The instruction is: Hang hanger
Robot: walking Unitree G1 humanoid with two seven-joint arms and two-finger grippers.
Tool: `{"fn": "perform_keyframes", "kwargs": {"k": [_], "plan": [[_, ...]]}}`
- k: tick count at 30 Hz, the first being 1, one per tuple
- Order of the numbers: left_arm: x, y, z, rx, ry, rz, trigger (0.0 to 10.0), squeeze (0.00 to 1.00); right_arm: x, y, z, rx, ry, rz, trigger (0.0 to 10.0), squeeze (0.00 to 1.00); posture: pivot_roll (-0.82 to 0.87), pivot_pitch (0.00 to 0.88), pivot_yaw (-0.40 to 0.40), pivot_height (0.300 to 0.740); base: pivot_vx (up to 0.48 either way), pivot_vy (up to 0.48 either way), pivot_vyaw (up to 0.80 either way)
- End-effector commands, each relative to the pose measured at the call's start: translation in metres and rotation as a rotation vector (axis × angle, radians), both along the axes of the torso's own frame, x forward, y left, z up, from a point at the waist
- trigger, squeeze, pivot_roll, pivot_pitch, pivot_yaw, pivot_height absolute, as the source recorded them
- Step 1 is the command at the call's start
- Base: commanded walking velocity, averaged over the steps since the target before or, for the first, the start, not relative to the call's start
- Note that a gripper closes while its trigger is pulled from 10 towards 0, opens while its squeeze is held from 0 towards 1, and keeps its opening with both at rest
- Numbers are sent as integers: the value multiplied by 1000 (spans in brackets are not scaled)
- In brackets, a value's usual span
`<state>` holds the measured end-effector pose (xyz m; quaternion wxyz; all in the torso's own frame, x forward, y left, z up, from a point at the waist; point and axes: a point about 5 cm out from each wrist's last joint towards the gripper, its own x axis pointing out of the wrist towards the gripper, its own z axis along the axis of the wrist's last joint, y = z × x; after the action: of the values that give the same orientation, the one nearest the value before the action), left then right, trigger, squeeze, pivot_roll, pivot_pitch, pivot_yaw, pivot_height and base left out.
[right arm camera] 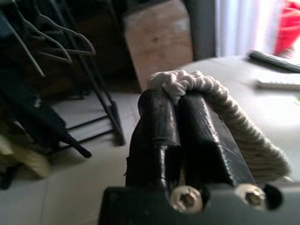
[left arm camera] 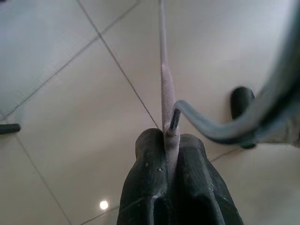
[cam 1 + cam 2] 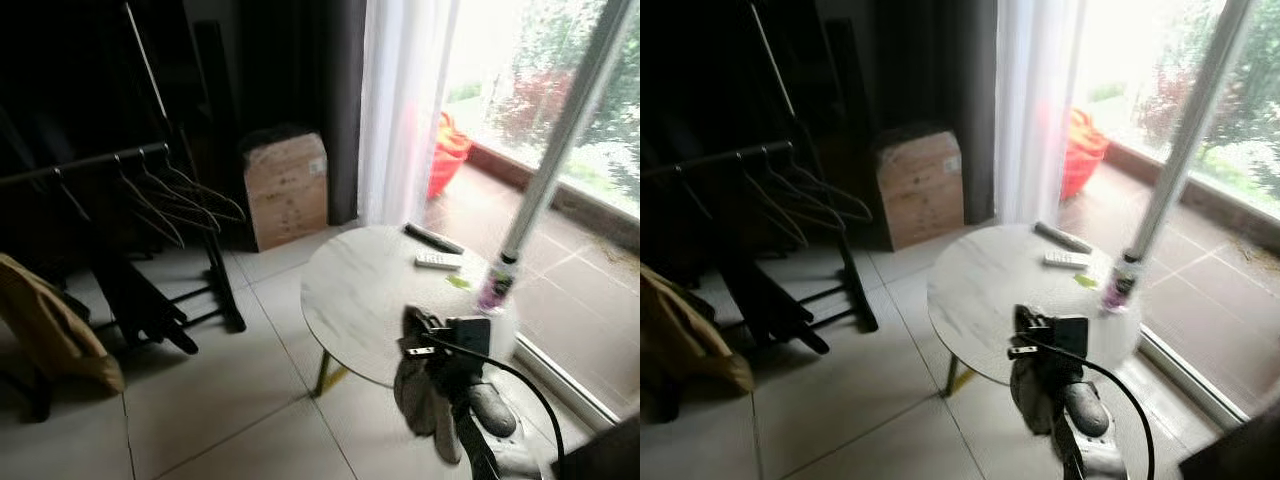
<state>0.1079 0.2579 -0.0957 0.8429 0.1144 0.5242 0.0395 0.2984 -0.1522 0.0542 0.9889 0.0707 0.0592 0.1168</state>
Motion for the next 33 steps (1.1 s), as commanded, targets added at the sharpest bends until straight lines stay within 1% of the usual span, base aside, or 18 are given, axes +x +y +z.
{"fn": "perform_keyframes", "kwargs": {"k": [1, 6, 8, 10, 11, 12, 13, 16, 18, 22, 26, 27, 28, 30, 31, 33], "plan": [[6, -3, 1, -3, -14, -11, 10000, 0, -2, -11, 0, -8, 4, -18, 10000, 0, -30, 0, 39, 740, 375, 0, 0], [6, -4, 1, -7, -14, -13, 10000, 0, -1, -10, 1, -14, 2, -21, 10000, 0, -29, 0, 39, 740, 379, 0, 0], [7, -4, 1, -8, -15, -13, 10000, 0, 2, -13, 5, -25, -16, -53, 10000, 0, -27, 0, 38, 740, 379, 0, 0], [7, -4, 1, -9, -15, -12, 10000, 0, 6, -20, 11, -36, -42, -109, 10000, 0, -27, 0, 39, 740, 382, 0, 0], [7, -4, 1, -10, -16, -12, 10000, 0, 12, -29, 19, -39, -74, -185, 10000, 0, -26, 0, 39, 740, 375, 0, 0], [7, -4, 1, -10, -16, -12, 10000, 0, 12, -29, 19, -39, -74, -185, 10000, 0, -26, 0, 39, 740, 375, 0, 0], [7, -4, 1, -10, -16, -12, 10000, 0, 15, -37, 25, -34, -99, -239, 10000, 0, -26, 0, 39, 740, 379, 0, 0], [7, -5, 1, -12, -16, -12, 10000, 0, 21, -46, 34, -29, -131, -286, 10000, 0, -25, 0, 37, 740, 379, 0, 0], [8, -6, 0, -13, -16, -12, 10000, 0, 22, -47, 35, -29, -134, -285, 10000, 0, -24, 0, 37, 740, 379, 0, 0], [8, -7, 0, -14, -15, -13, 10000, 0, 23, -43, 32, -39, -116, -246, 10000, 0, -20, 0, 37, 740, 379, 0, 0], [7, -8, -1, -19, 0, -14, 10000, 0, 23, -34, 23, -36, -65, -175, 10000, 0, -21, 0, 37, 740, 322, 0, 0], [6, -9, -1, -25, 8, -21, 10000, 0, 22, -31, 19, -27, -36, -146, 10000, 0, -20, 0, 36, 740, 0, 0, 0], [5, -10, -2, -34, 19, -33, 10000, 0, 19, -27, 7, -52, 39, -105, 10000, 0, -21, 0, 35, 740, 0, 0, 0], [4, -11, -3, -37, 23, -38, 10000, 0, 17, -27, -2, -99, 95, -87, 10000, 0, -20, 0, 35, 740, 0, 0, 0], [4, -12, -3, -42, 24, -37, 10000, 0, 10, -23, -18, -119, 188, -24, 10000, 0, -19, 0, 34, 740, 0, 0, 0], [3, -13, -3, -44, 27, -37, 10000, 0, 2, -22, -34, -139, 292, 12, 10000, 0, -11, 0, 34, 740, 0, 0, 0]]}}
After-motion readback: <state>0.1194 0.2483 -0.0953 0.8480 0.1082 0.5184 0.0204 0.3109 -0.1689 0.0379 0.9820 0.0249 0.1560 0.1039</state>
